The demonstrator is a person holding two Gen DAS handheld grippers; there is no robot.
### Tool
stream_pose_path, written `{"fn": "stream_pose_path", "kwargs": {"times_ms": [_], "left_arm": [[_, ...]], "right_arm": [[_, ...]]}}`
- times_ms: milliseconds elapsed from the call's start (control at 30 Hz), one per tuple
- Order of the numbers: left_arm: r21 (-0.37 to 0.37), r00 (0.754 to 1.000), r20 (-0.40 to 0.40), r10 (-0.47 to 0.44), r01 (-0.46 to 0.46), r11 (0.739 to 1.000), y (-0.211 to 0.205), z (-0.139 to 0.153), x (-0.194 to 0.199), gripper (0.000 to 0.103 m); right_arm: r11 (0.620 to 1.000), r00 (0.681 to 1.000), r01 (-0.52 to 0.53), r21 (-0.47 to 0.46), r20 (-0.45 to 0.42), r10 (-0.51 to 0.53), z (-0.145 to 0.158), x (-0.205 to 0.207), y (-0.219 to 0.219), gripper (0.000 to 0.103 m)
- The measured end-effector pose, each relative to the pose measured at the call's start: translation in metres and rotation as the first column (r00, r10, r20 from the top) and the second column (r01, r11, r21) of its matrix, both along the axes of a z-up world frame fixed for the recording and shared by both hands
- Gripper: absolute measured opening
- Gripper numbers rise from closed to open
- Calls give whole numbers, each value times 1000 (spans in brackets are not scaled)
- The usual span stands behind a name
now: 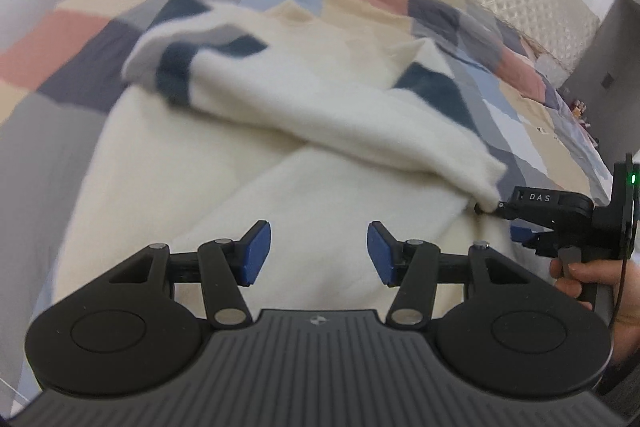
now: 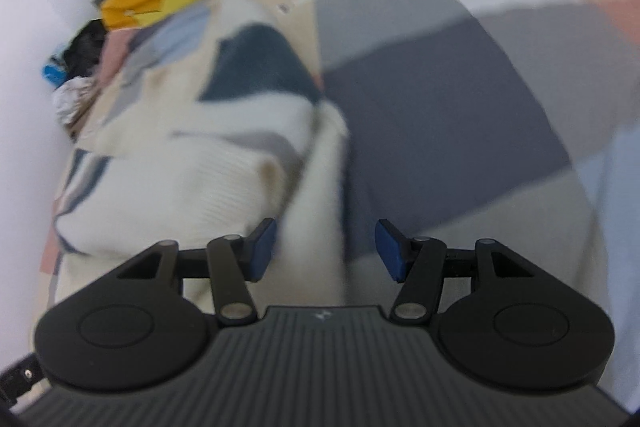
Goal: Fold large clothes
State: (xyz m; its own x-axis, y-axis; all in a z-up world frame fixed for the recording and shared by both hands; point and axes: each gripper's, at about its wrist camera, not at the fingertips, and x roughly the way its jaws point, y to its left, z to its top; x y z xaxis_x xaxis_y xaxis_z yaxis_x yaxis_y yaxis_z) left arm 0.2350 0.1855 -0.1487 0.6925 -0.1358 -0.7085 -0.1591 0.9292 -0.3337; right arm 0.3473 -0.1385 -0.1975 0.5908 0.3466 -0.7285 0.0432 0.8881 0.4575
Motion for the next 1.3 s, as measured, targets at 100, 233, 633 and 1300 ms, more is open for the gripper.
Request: {"fn": "stream_pose_path", "kwargs": {"times_ms": [100,233,633,1300], "left_arm": [[27,1000,-11,-5,6,1000,3,-5,0,60],[39,999,-11,-33,33,999,7,-12,0,60],[20,1000,-5,-10,10,1000,12,-17,-9,60],[56,971,-33,238,-236,970,68,7,-85,60]], "right_arm": [[1000,1000,17,-17,-1,-17,-1,-3,3,57],[999,999,33,-41,17,-32,5,-10,8,57],[986,993,65,-155,105,-49,32,-56,17,58],[988,1000,21,-150,13,-19,49,-135,28,62]]}}
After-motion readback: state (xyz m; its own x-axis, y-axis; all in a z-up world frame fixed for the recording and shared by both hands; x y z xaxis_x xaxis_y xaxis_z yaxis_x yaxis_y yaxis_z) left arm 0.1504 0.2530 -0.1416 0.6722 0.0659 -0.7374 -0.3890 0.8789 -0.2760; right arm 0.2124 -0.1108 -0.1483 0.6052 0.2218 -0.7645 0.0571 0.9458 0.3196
